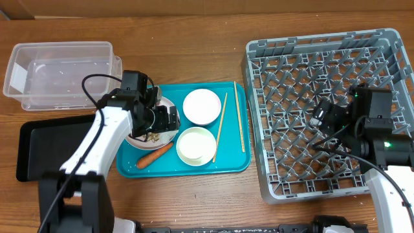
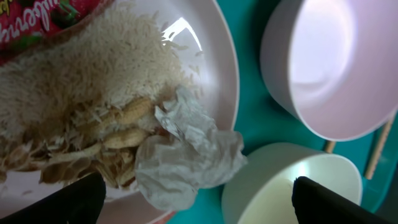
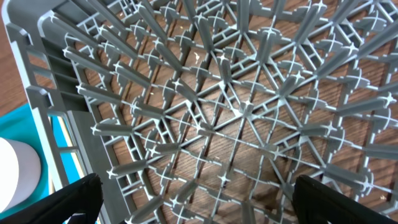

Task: Sort waste into correct bins and load items into the dishwasher
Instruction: 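Reach left gripper to the plate and grasp the crumpled tissue, then carry the tissue to the clear plastic bin and release it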

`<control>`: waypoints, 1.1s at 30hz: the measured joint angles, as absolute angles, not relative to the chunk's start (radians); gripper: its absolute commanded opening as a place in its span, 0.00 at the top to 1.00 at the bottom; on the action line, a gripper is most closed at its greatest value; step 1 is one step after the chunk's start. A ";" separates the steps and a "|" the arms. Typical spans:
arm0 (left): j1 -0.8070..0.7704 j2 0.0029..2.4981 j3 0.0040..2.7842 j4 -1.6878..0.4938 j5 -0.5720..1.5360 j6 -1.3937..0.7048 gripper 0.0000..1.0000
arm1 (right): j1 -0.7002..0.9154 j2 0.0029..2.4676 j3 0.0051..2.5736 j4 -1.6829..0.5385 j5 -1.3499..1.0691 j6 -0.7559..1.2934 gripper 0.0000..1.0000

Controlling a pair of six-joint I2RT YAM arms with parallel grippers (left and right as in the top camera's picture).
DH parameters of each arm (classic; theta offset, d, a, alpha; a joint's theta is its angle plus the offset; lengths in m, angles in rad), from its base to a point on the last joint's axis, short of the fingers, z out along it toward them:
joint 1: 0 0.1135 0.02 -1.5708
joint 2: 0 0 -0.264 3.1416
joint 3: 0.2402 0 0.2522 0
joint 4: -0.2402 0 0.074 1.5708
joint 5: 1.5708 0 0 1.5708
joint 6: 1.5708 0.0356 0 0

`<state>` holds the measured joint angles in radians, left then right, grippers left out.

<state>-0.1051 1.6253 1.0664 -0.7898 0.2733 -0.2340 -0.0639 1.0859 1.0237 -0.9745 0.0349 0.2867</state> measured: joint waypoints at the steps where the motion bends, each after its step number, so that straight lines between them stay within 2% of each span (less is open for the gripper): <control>1: -0.105 1.642 1.066 -0.785 0.271 -0.234 0.10 | -0.064 1.086 1.024 -0.980 0.035 0.287 0.00; 2: -0.105 1.658 1.066 -0.782 0.269 -0.236 0.11 | -0.064 1.086 1.024 -0.984 0.035 0.287 0.00; 6: -0.105 1.705 1.067 -0.774 0.264 -0.238 0.35 | -0.064 1.086 1.024 -0.987 0.037 0.287 0.00; 9: -0.105 1.725 1.067 -0.759 0.261 -0.239 0.40 | -0.064 1.086 1.024 -0.988 0.038 0.287 0.00; 10: -0.105 1.729 1.067 -0.758 0.261 -0.239 0.44 | -0.064 1.086 1.024 -0.987 0.038 0.287 0.00; 13: -0.105 1.739 1.067 -0.760 0.260 -0.236 0.74 | -0.064 1.086 1.024 -0.988 0.039 0.287 0.00; 15: -0.105 1.740 1.067 -0.759 0.257 -0.241 0.85 | -0.064 1.086 1.024 -0.988 0.039 0.287 0.00; 18: -0.105 1.740 1.067 -0.759 0.257 -0.239 0.96 | -0.064 1.086 1.024 -0.988 0.041 0.287 0.00; 26: -0.105 1.744 1.107 -0.824 0.250 -0.240 0.96 | -0.064 1.086 1.024 -0.997 0.041 0.287 0.00; 33: -0.105 1.753 1.331 -1.036 0.110 -0.240 0.96 | -0.064 1.086 1.025 -0.999 0.041 0.287 0.00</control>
